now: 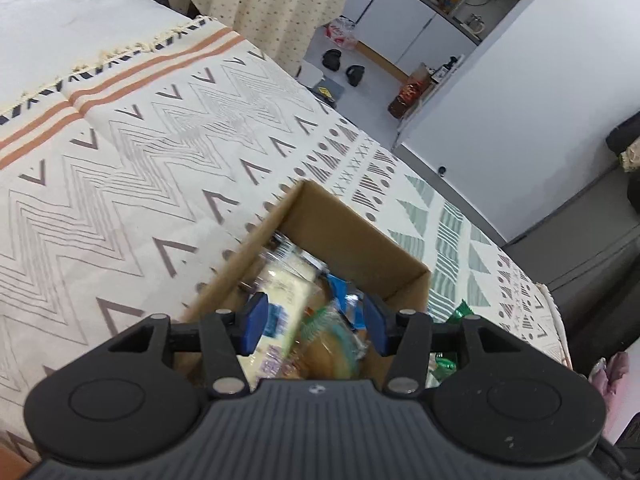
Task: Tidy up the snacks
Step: 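Release the biscuit packet into the box with the left tool while the right tool releases the green candy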
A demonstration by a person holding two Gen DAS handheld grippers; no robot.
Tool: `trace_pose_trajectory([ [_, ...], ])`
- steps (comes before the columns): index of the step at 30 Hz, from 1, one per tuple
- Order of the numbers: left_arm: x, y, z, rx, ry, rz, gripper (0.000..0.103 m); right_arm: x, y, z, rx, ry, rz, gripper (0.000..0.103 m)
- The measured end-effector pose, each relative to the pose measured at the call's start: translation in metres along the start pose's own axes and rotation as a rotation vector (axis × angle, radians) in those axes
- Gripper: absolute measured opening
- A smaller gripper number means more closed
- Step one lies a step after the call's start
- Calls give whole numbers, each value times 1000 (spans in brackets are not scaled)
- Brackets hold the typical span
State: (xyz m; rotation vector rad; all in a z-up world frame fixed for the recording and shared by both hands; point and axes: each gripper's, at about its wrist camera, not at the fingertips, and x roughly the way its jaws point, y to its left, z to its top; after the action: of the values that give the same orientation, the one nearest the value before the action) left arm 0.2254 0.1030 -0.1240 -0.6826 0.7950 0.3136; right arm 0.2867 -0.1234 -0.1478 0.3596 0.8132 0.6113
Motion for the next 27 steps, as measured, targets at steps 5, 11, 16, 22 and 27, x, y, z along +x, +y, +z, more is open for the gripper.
trace_pose_trajectory([
  [5,-6,13,12,-11,-6,45,54,7,9,-2,-24,24,43,32],
  [11,-18,12,14,5,-19,72,70,0,10,1,-17,8,46,40],
  [16,-29,2,14,30,-33,77,85,-12,-2,7,21,-11,5,40],
  [22,-37,-10,5,62,-47,69,93,-24,-13,10,46,-10,-29,47],
  [27,-35,-25,-9,78,-17,69,94,-38,-18,12,48,-8,-46,60],
])
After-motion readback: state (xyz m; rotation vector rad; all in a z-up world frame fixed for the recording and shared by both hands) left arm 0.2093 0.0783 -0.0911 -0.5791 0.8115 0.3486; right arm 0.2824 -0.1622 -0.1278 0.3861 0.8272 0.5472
